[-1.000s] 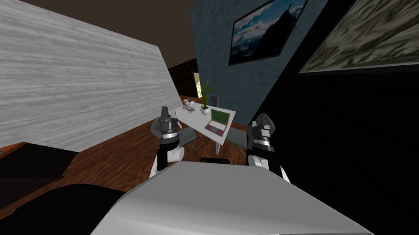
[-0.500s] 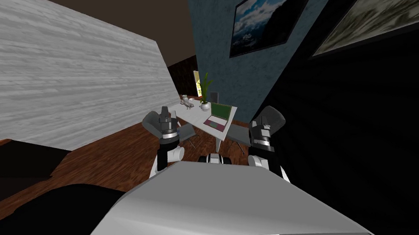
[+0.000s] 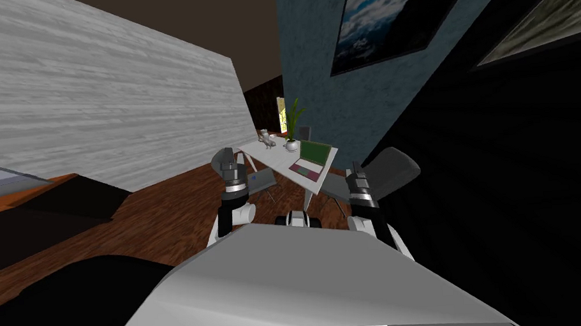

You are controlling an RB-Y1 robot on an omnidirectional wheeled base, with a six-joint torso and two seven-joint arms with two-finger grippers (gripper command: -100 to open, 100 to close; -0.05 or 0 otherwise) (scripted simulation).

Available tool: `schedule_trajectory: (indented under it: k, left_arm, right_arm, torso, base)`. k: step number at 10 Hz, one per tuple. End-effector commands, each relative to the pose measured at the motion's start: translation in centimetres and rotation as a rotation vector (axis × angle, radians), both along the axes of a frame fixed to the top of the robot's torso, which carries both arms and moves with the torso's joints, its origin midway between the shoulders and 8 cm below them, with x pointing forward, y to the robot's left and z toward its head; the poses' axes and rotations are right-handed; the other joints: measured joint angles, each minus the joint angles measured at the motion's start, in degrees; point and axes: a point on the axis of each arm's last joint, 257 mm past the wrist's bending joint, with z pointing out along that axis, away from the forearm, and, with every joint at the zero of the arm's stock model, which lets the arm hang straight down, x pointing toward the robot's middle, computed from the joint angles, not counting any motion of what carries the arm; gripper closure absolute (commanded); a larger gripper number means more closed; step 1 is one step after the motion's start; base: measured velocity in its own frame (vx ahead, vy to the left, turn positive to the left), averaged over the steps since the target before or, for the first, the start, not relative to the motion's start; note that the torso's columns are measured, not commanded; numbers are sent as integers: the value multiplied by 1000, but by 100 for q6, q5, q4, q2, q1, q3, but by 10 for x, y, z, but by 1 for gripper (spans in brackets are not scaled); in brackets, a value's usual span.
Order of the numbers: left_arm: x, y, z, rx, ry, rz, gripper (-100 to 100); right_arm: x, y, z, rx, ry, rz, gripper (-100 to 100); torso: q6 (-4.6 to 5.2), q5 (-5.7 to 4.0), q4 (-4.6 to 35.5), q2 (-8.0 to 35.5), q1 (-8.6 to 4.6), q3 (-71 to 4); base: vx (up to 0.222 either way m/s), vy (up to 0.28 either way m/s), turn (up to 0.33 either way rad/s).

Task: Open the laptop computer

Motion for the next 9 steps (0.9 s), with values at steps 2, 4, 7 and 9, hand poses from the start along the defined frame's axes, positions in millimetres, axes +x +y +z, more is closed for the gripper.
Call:
schedule_trajectory:
  k: [2, 4, 7, 9]
  left_arm:
    - [0, 0, 0, 0, 0, 0, 0]
    - [0, 0, 0, 0, 0, 0, 0]
    - [0, 0, 0, 0, 0, 0, 0]
    - [0, 0, 0, 0, 0, 0, 0]
  right_arm:
    - [19, 1, -30, -181, 117, 5, -100]
    - [30, -3, -52, -309, 194, -6, -100]
    - [41, -15, -80, -444, 293, -33, -100]
    - [46, -25, -94, -514, 344, -52, -100]
  torso:
    - [-6, 1, 1, 2, 9, 1]
    - [-3, 5, 3, 8, 17, 4]
    - [-5, -5, 0, -1, -10, -2]
    - [0, 1, 0, -1, 5, -1]
  base:
    - [-29, 92, 351]
    - [-39, 126, 374]
    - [-7, 83, 238]
    - [-10, 88, 269]
